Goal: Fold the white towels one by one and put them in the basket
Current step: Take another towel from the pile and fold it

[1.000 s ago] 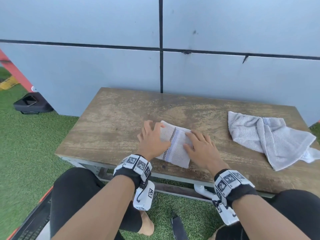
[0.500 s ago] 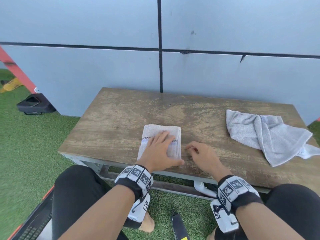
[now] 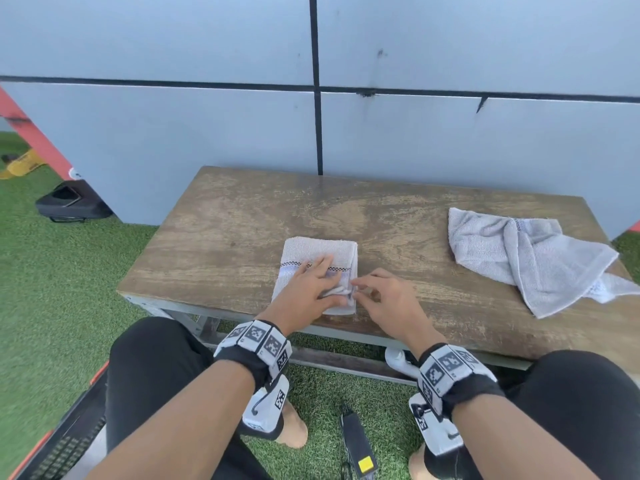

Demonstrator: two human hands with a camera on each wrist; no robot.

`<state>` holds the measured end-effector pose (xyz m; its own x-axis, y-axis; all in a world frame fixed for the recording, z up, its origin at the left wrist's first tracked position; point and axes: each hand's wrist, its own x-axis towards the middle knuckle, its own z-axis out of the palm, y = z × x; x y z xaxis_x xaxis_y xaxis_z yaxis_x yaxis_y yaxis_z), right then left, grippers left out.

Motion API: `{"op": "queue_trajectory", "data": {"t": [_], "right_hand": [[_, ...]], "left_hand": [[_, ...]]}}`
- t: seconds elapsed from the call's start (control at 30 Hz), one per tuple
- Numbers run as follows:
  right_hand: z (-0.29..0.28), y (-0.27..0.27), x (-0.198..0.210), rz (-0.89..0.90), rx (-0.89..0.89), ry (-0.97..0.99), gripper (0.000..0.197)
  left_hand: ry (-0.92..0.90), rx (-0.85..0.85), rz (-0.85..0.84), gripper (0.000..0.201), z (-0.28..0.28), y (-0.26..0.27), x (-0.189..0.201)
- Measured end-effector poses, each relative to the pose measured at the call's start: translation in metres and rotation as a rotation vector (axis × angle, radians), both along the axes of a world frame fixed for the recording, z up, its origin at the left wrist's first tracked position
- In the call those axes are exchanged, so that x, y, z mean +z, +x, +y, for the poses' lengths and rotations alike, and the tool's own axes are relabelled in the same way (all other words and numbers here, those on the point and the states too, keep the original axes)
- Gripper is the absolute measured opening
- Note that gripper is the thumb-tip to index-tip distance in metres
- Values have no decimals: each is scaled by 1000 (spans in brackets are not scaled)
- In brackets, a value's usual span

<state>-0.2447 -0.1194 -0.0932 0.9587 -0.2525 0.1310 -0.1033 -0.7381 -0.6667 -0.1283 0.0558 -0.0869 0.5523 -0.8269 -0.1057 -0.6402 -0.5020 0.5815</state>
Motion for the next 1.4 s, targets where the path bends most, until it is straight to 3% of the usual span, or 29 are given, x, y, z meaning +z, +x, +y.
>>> {"op": "queue_trajectory", "data": {"t": [0.23, 0.4, 0.47, 0.63, 0.87, 1.03, 1.13, 1.3, 1.4], "right_hand": [[5, 4, -3, 33, 9, -4, 21], [6, 5, -4, 122, 8, -60, 22], [7, 5, -3, 154, 28, -113, 22], [6, 3, 0, 235, 36, -152, 20], [0, 3, -1, 307, 78, -83, 22], [-3, 2, 2, 212, 90, 59, 27], [-4, 1, 5, 207, 20, 136, 22], [9, 6, 10, 93, -122, -67, 8], [26, 18, 17, -26, -105, -161, 18]], "left_hand": [[-27, 20, 70, 49, 5, -2, 2], [-313, 234, 300, 49, -4, -15, 15], [-371, 248, 324, 35, -9, -17, 14], [-27, 55, 81, 50, -12, -20, -1], [162, -20, -127, 62, -13, -31, -10], [119, -1, 3, 53, -15, -30, -8], [146, -9, -47, 54, -15, -29, -7], [170, 0, -104, 66, -19, -32, -4], [128, 28, -89, 72, -21, -31, -6]]}}
